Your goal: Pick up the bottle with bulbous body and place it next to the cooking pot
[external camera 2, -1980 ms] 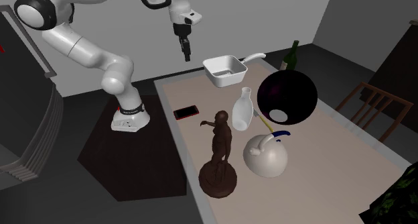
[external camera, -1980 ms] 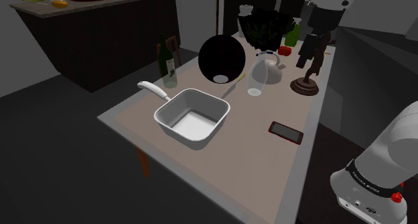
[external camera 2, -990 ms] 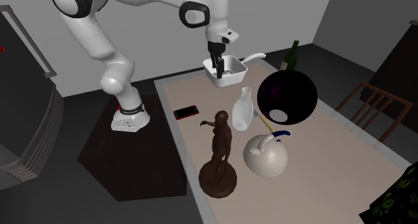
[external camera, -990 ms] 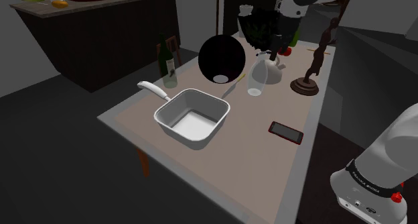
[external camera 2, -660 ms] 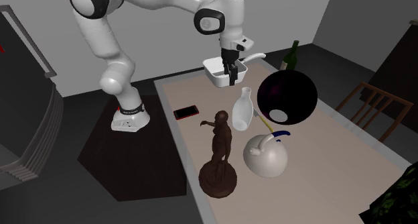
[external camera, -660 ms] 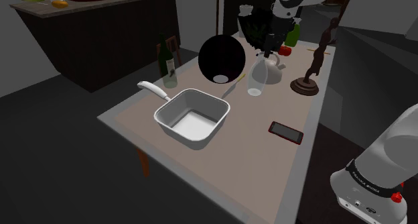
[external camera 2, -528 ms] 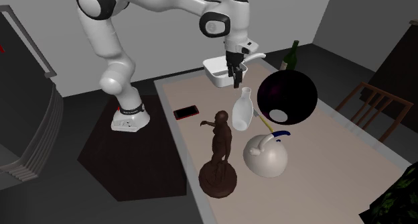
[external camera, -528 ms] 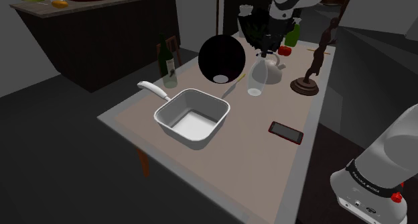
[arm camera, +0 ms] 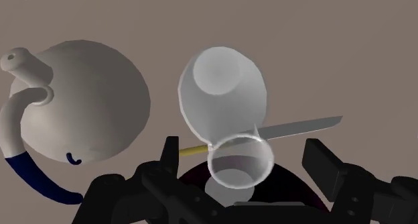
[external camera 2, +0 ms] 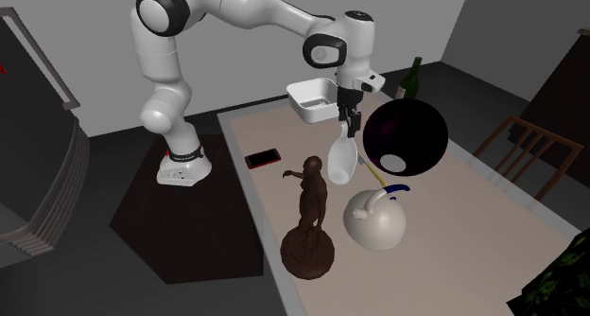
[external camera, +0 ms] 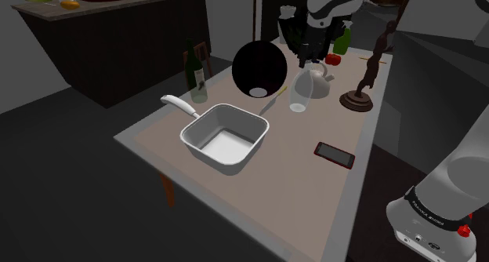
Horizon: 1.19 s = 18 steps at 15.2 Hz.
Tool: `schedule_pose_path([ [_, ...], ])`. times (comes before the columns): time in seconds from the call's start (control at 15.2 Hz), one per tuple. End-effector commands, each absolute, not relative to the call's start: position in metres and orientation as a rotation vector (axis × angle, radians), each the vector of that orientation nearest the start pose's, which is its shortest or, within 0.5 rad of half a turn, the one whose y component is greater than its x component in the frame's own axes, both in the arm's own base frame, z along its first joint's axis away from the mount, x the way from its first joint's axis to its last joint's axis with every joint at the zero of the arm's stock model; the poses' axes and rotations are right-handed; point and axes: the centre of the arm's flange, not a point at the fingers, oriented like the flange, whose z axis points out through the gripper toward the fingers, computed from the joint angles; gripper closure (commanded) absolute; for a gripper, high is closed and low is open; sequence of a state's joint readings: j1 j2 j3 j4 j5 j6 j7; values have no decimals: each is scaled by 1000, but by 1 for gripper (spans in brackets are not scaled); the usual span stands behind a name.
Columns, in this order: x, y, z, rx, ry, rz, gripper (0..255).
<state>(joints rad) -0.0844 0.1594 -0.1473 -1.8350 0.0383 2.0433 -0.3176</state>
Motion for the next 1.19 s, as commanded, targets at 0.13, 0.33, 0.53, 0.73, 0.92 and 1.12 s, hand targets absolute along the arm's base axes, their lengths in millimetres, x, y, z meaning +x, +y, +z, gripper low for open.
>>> schedule_pose_path([
  [0.13, 594, -135, 426, -3142, -113, -82, 0],
  [0.33, 594, -135, 423, -3142, -113, -82, 0],
  [0.53, 594, -135, 423, -3142, -113, -82, 0],
  [0.73, 594, -135, 423, -3142, -113, -82, 255],
  [0.92, 594, -135, 423, -3142, -113, -82, 255],
  [1.12, 594, -135, 423, -3142, -113, -82, 255],
])
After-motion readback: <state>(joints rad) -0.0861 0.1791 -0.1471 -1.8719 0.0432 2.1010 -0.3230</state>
